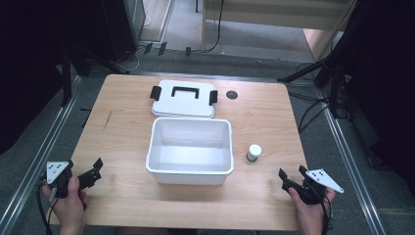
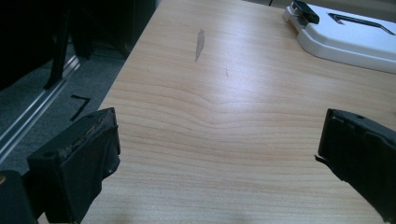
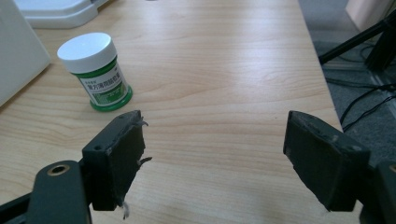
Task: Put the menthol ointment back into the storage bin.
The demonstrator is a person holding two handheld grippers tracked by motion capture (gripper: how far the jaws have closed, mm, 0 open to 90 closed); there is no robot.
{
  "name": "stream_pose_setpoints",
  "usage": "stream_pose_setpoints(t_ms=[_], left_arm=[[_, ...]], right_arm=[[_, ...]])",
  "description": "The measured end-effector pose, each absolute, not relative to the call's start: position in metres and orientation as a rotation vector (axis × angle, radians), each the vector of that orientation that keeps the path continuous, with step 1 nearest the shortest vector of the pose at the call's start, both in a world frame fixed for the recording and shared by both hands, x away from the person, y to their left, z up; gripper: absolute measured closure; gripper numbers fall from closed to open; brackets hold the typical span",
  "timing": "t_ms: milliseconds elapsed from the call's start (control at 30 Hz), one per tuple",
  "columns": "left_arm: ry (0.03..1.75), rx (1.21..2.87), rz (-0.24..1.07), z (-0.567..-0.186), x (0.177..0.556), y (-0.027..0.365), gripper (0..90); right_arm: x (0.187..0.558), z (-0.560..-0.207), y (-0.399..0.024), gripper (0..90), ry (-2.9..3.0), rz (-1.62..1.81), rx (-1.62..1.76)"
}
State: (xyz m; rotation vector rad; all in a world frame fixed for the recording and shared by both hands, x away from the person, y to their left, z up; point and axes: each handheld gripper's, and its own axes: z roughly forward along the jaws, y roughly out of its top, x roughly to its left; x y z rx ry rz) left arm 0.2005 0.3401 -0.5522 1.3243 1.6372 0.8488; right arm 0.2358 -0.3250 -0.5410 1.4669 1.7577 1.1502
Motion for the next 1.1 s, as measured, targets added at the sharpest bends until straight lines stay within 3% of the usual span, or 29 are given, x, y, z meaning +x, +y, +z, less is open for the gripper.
stream_pose_setpoints(t_ms=[400, 1100], left_arm=[[1.582, 1.424, 0.914, -0.551, 0.201, 0.33, 0.0], [1.585, 1.418, 0.884, -0.551, 0.202, 0.332, 0.0]], right_arm=[[0.249, -0.526, -0.321, 22.6, 1.979, 0.974, 1.565], [0.309, -0.486, -0.261, 29.2, 2.592, 0.341, 1.5]])
